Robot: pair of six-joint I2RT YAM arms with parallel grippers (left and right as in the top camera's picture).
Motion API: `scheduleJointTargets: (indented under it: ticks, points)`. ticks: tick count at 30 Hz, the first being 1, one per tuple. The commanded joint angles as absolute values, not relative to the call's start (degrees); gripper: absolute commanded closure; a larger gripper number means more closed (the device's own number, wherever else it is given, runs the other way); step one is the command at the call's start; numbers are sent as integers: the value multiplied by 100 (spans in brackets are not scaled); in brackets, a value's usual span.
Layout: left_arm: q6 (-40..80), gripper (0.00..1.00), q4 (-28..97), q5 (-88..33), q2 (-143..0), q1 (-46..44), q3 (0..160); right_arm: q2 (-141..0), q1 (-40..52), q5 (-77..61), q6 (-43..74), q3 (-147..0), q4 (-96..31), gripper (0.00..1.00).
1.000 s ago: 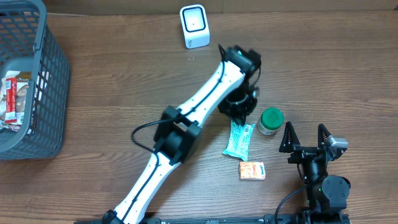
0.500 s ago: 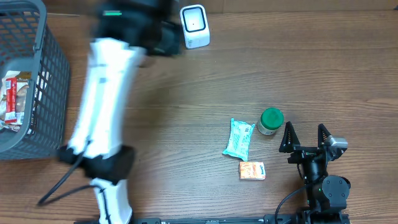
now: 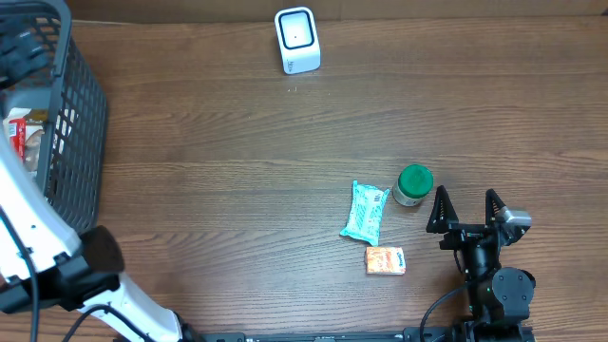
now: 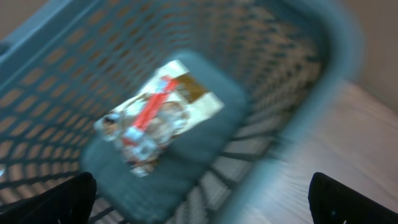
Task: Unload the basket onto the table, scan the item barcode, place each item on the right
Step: 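Move the left gripper back into the grey basket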
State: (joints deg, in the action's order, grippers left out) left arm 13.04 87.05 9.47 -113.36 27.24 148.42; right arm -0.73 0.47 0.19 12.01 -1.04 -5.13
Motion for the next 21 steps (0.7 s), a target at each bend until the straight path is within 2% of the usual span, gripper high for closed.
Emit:
scheduleJointTargets:
  ticks: [1, 9, 21]
  points:
    - [891, 0, 8799, 1050, -11793, 3105, 14859, -16, 36, -8, 1223, -45, -475, 0]
    - [720, 0, 9048, 867, -13023, 3680, 14859, -16, 36, -8, 1223, -45, -478, 0]
    - [123, 0, 8984, 781, -14529, 3747, 14859, -16, 34, -8, 1223, -45, -475, 0]
